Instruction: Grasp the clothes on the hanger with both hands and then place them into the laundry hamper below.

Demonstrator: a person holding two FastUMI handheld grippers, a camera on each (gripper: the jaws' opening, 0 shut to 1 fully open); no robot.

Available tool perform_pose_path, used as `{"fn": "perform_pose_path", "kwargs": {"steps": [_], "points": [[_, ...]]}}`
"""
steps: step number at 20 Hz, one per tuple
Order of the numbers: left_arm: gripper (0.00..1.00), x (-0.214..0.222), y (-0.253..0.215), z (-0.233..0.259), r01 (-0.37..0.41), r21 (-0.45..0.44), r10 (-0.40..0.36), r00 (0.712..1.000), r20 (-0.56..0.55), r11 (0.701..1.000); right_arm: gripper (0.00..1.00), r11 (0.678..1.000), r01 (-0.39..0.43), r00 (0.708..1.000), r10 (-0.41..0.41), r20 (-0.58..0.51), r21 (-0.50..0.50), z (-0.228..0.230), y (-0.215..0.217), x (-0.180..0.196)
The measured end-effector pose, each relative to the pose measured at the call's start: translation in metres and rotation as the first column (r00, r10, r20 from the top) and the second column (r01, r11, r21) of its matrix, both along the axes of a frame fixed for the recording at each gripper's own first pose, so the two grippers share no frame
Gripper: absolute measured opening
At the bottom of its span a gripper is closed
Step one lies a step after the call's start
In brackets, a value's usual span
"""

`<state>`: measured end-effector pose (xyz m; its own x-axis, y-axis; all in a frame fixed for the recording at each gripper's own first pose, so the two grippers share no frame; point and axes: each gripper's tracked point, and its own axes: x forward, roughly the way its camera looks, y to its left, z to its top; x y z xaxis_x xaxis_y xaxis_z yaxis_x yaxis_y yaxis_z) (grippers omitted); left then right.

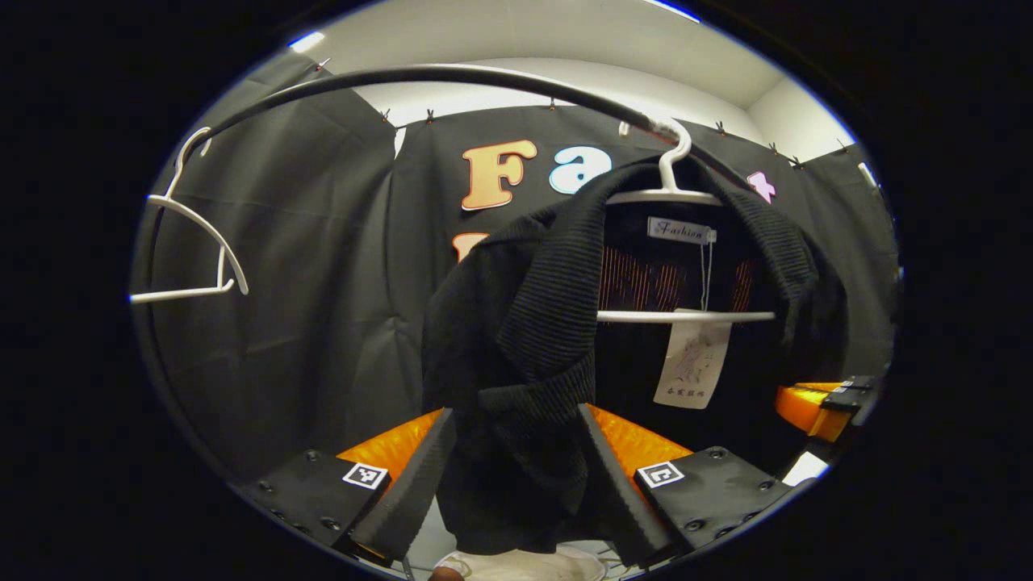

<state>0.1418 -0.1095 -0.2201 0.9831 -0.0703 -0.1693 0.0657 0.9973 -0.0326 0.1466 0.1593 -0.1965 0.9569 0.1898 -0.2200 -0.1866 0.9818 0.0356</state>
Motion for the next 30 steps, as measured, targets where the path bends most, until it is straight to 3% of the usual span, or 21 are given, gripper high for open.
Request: {"fn": "perform_pose_path", "kwargs": {"steps": [7,8,10,13,14,17,22,24,25,28,30], "points": [[0.93,0.023,-0.005,-0.026,-0.002,-0.038,0.001,1.000,-0.027,0.999,0.00,1.000,-0.005,0.997,0.005,0.071,0.002,0.047,-0.034,-0.028],[0.96,0.028,-0.002,-0.026,-0.014,-0.031,0.013,1.000,-0.027,0.999,0.07,1.000,-0.003,0.997,0.003,0.081,0.002,0.055,-0.038,-0.028],[0.93,0.037,-0.002,-0.023,-0.017,-0.003,0.017,1.000,-0.017,1.000,0.07,1.000,0.007,0.995,-0.008,0.098,0.009,0.069,-0.049,-0.033],[0.57,0.044,0.018,-0.013,-0.055,0.091,0.054,0.998,0.011,0.994,0.07,1.000,0.015,0.992,-0.017,0.128,0.018,0.095,-0.063,-0.035],[0.45,0.045,0.020,-0.010,-0.060,0.102,0.058,0.998,0.016,0.993,0.00,1.000,0.015,0.990,-0.018,0.143,0.020,0.105,-0.068,-0.035],[0.08,0.045,0.019,-0.008,-0.021,0.119,0.021,1.000,-0.001,0.993,0.00,1.000,0.001,0.984,-0.005,0.180,0.019,0.134,-0.086,-0.030],[0.07,0.036,0.034,0.018,-0.005,0.121,0.005,1.000,0.006,0.993,0.00,1.000,-0.004,0.970,0.003,0.245,0.005,0.178,-0.117,-0.010],[0.07,0.032,0.045,0.030,-0.018,0.116,0.016,1.000,0.019,0.993,0.06,1.000,-0.018,0.967,0.017,0.255,0.000,0.182,-0.125,0.006],[0.07,0.031,0.051,0.040,-0.025,0.110,0.023,0.999,0.026,0.994,0.00,1.000,-0.027,0.967,0.029,0.254,-0.011,0.185,-0.126,0.015],[0.07,0.032,0.073,0.056,-0.055,0.108,0.050,0.998,0.048,0.993,0.00,0.995,-0.097,0.967,0.098,0.237,-0.019,0.180,-0.121,0.046],[0.10,0.035,0.087,0.061,-0.087,0.118,0.081,0.995,0.055,0.989,0.00,0.985,-0.168,0.969,0.158,0.192,0.040,0.168,-0.112,0.072]]}}
